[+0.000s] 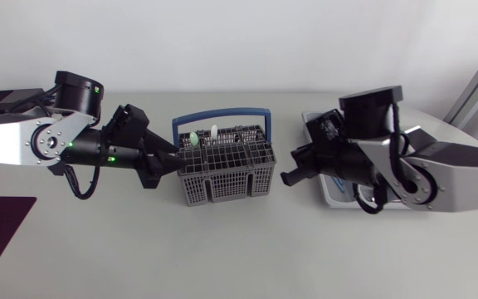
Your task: Unload the cutlery basket into the drawer organizer.
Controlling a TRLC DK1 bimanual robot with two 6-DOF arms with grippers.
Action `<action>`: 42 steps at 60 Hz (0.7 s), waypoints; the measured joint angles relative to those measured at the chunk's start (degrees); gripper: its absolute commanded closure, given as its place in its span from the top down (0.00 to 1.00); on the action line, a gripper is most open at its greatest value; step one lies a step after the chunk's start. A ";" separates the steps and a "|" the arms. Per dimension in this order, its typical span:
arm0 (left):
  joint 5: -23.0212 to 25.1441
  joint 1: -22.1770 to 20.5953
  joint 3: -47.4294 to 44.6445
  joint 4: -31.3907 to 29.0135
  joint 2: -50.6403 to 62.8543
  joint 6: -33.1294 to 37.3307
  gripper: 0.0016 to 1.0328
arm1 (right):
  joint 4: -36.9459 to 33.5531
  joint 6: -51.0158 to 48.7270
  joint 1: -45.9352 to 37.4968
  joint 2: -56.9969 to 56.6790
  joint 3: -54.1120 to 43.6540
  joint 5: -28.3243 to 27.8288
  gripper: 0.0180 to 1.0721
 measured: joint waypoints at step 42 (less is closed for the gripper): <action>-3.02 -1.29 2.14 2.58 6.34 -4.04 0.25 | 3.06 3.52 4.11 16.68 10.56 -3.82 0.05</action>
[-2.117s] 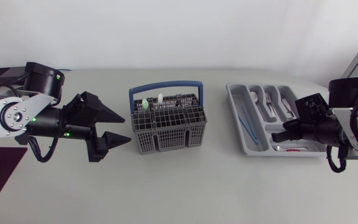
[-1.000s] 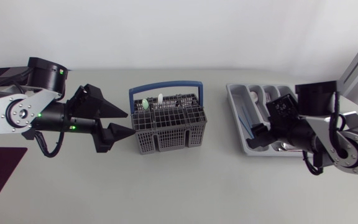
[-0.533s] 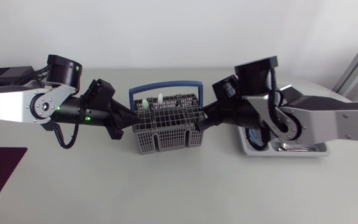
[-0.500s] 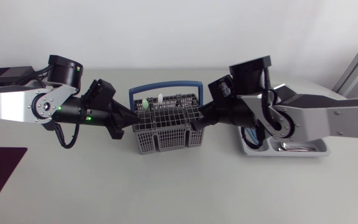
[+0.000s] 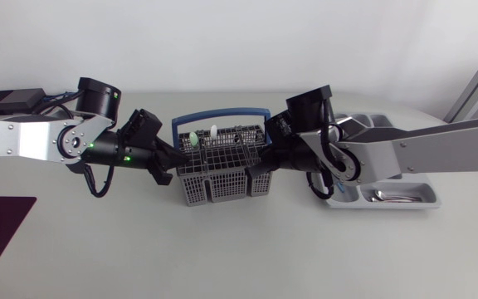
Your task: Unload the cutlery basket into the drawer organizer.
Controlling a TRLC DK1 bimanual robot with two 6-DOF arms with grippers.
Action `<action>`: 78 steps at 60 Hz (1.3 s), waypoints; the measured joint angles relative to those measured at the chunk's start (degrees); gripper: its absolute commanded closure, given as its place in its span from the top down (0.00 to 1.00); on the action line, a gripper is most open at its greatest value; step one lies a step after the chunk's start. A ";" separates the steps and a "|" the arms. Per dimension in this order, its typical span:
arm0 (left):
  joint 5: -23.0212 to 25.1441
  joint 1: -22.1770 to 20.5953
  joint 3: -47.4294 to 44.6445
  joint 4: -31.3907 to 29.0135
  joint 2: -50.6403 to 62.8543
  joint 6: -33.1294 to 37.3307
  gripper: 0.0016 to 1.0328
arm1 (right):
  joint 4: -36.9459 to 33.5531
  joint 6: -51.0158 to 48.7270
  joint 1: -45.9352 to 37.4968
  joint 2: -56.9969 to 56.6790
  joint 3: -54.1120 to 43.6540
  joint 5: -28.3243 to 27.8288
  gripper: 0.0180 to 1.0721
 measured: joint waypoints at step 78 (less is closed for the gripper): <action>-2.69 -2.23 -8.37 -0.37 -0.96 9.73 0.25 | -17.86 14.53 -16.57 16.68 30.53 -35.80 0.05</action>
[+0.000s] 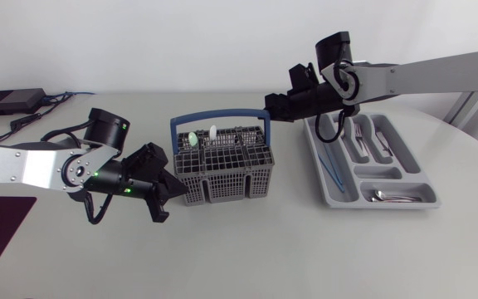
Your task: Unload the cutlery basket into the drawer organizer.
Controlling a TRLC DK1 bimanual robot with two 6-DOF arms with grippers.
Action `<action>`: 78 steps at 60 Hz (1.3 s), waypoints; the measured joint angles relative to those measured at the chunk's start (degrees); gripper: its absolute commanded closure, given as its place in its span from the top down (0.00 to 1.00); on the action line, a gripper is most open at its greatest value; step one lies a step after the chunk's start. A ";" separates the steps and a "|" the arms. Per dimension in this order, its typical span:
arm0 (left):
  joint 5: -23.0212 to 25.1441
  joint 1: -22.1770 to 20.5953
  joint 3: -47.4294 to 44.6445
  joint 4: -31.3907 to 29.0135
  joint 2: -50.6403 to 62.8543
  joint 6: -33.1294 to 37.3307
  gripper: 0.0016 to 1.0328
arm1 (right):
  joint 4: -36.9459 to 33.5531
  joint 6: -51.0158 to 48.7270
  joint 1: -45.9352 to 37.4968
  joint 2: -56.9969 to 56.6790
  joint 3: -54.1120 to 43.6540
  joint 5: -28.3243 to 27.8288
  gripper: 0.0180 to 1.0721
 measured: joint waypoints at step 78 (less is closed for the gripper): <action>-2.23 11.34 9.99 6.67 7.96 -4.83 0.25 | 1.97 -5.27 3.52 -5.73 -17.42 12.87 0.05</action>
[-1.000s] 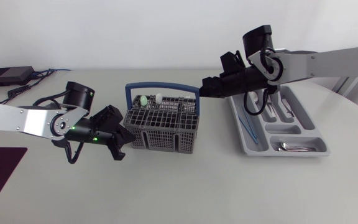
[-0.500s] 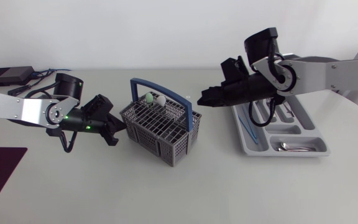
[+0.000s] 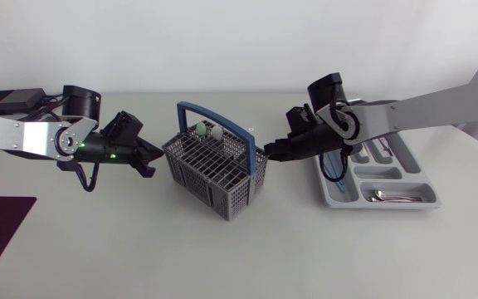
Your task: Unload the cutlery basket into the drawer organizer.
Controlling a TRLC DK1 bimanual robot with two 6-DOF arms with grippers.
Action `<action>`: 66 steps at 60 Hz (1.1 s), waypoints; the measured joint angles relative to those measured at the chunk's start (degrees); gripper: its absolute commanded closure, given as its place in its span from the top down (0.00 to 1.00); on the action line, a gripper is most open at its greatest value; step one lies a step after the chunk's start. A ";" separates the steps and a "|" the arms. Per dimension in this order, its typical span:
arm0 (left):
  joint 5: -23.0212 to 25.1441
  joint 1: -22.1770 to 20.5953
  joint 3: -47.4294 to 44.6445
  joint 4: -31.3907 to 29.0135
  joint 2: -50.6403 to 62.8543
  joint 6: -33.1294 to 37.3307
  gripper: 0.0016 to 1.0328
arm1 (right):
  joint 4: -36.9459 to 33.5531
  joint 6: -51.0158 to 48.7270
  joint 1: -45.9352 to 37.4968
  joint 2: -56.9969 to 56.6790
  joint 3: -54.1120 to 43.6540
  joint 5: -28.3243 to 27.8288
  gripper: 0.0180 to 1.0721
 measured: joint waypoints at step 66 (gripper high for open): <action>-0.68 -7.13 18.32 -3.06 13.94 -6.38 0.25 | -4.02 0.44 13.25 -12.57 -8.79 -2.32 0.05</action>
